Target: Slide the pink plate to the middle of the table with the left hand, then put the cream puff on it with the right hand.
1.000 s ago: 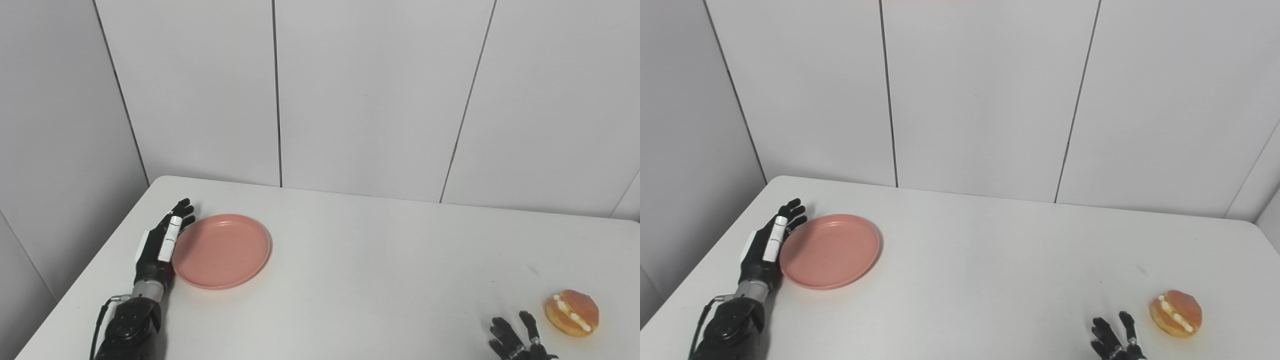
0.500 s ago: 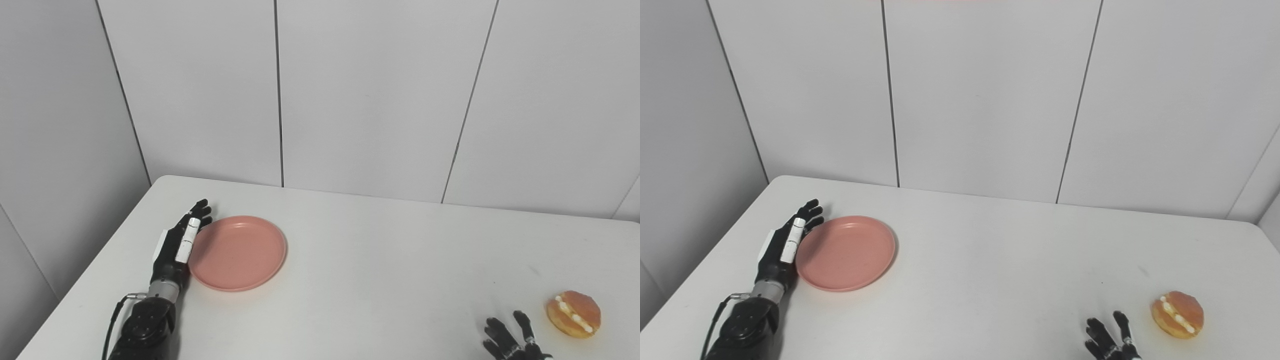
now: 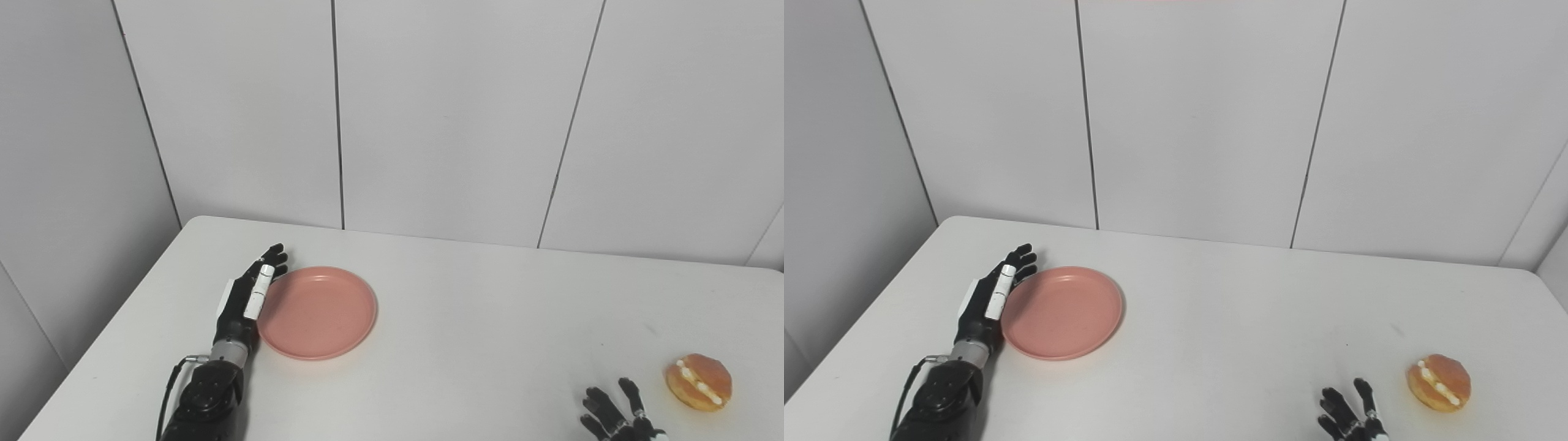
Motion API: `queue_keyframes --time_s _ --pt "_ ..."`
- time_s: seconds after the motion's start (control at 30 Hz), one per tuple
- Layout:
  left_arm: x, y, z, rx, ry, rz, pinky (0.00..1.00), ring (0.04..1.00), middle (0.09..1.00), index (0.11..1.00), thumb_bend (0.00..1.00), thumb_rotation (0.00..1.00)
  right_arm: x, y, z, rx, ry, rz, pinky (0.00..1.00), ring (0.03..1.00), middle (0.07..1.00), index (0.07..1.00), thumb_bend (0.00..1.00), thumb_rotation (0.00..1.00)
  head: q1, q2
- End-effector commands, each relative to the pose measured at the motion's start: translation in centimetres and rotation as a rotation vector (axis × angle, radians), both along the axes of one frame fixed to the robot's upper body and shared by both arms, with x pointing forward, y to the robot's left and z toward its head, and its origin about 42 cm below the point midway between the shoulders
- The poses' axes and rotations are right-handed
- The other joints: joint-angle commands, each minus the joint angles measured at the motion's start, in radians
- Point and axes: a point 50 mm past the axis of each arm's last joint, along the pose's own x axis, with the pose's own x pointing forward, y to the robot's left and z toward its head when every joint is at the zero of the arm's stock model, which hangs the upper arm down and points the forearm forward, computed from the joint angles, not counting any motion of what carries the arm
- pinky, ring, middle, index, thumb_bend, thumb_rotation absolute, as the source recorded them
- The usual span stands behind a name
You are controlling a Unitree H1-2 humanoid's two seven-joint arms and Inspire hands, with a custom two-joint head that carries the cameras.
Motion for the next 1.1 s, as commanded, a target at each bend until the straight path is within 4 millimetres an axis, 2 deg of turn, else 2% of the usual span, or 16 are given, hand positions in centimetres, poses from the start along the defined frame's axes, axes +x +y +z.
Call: queue_keyframes --time_s 0.0,0.1,0.33,0.5,0.7,0.87,1.07 --pt "0.8 -3.6 -0.2 -0.007 0.031 -0.094 0.83 0.861 0.866 0.824 0.77 0.93 -0.7 1.9 -2.7 0.036 0.17 0.049 0.87 0.869 0.849 0.976 0.78 1.0 0.0 0.002" --pt "0.9 -5.0 -0.5 -0.026 0.036 -0.107 0.84 0.864 0.867 0.828 0.75 0.94 -0.6 1.9 -2.7 0.032 0.17 0.052 0.86 0.869 0.85 0.978 0.77 1.0 -0.002 0.006" --pt "0.3 -7.9 -1.7 -0.043 0.055 -0.149 0.82 0.859 0.865 0.828 0.8 0.94 -0.7 2.1 -2.4 0.032 0.171 0.055 0.86 0.86 0.847 0.972 0.77 1.0 -0.016 0.024" --pt "0.0 -9.0 -2.4 -0.051 0.07 -0.174 0.84 0.872 0.876 0.834 0.82 0.94 -0.8 2.2 -2.3 0.026 0.171 0.057 0.84 0.848 0.838 0.959 0.77 1.0 -0.038 0.037" --pt "-0.4 -10.0 -2.8 -0.078 0.086 -0.193 0.84 0.877 0.882 0.835 0.83 0.93 -0.9 2.6 -2.1 0.02 0.17 0.059 0.82 0.843 0.837 0.951 0.76 1.0 -0.089 0.053" --pt "-0.9 -11.0 -3.2 -0.083 0.093 -0.217 0.82 0.869 0.877 0.828 0.83 0.92 -0.9 3.1 -1.8 0.021 0.178 0.059 0.79 0.828 0.828 0.936 0.77 1.0 -0.16 0.067" --pt "-1.7 -12.2 -4.0 -0.108 0.124 -0.225 0.83 0.87 0.88 0.835 0.79 0.91 -1.0 3.9 -1.4 0.024 0.18 0.054 0.78 0.811 0.816 0.912 0.76 0.96 -0.207 0.079"
